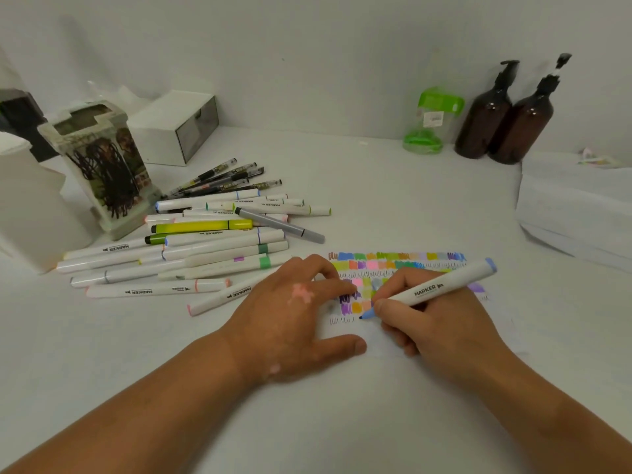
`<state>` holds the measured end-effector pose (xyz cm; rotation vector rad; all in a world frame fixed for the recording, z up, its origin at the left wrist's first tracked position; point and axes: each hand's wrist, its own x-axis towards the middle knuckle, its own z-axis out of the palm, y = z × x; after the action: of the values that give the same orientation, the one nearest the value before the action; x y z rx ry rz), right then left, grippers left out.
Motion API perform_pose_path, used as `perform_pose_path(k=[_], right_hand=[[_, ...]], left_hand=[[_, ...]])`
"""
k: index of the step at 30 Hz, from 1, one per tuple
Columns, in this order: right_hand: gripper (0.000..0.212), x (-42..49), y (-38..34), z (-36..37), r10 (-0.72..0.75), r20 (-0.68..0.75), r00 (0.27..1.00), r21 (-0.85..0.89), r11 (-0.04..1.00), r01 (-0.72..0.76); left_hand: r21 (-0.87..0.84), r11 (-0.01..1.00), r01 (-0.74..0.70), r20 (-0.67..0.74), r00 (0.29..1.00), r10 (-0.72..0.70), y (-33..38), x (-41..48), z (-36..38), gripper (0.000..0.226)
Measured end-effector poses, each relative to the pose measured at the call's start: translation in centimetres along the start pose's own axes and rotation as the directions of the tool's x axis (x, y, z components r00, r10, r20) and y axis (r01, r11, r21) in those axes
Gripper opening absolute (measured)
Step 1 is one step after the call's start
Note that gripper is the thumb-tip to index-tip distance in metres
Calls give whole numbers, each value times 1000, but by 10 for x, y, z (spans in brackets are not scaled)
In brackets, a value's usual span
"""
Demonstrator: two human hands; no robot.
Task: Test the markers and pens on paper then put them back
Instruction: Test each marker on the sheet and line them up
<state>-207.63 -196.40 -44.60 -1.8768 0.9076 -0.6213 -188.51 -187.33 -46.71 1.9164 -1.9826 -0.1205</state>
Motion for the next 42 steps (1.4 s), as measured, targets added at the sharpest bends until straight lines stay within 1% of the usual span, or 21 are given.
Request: perform_pose_path(k=[5,10,14,18,22,26,29,33,37,38,39,40,41,42], right_hand=[[15,-1,1,0,4,-2,1000,-34,999,-4],[10,-2,3,1,-22,-11,1000,-71,997,21],[8,-2,3,0,-13,23,1000,-72,997,15],[7,-1,5,0,-25,-6,1000,-75,997,25],[8,0,5,0,-10,-4,1000,-52,999,10],[11,0,4,1,-1,-8,1000,-66,998,1],[13,0,3,1,-1,-39,999,-73,997,-2],[15,0,3,2,5,-46,999,-74,997,-8],[16,0,2,1,-3,-38,999,-118,993,-2],[16,0,1,1,0,-51,999,-76,997,-3],[15,0,1,0,9,-75,997,28,1000,-7],[15,2,0,-2,26,-105,994,174,985,-7],[13,4,-1,-5,44,-132,990,321,947,1],[11,7,-2,-9,59,-150,987,444,896,14]], left_hand=[[18,1000,7,25,1000,-7,0,1,0,75],[15,1000,17,46,999,-18,0,2,-2,72],[9,1000,24,50,998,-24,0,2,-2,71],[11,1000,26,49,998,-26,-1,2,-2,72],[14,999,31,55,998,-32,-1,3,-2,72],[21,999,30,61,998,-31,0,3,-3,73],[23,999,30,72,997,-31,0,3,-4,74],[14,999,30,71,997,-31,0,2,-5,74],[19,999,28,76,997,-30,0,2,-5,74],[19,999,28,81,996,-30,1,2,-5,76],[7,1000,27,76,997,-28,1,2,-6,79],[-33,999,31,49,998,-29,2,2,-7,80],[-108,993,40,1,999,-40,3,1,-9,77],[-211,976,47,-63,996,-62,4,1,-11,67]])
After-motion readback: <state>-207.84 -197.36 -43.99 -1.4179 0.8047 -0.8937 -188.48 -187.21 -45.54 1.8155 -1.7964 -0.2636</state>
